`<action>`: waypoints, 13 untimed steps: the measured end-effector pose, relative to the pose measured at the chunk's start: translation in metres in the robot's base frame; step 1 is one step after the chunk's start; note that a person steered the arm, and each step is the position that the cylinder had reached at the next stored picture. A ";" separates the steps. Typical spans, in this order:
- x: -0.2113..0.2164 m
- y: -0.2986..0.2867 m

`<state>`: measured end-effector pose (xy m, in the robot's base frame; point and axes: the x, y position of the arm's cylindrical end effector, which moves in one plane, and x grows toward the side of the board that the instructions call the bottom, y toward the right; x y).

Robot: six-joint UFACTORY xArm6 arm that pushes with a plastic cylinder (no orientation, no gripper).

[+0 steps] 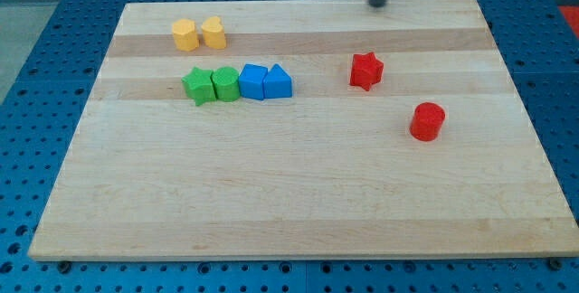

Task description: Place the red star right side of the yellow heart

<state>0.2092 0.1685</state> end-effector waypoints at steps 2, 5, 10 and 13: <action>0.127 0.039; 0.163 0.007; 0.136 -0.072; 0.200 -0.055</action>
<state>0.4089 0.1133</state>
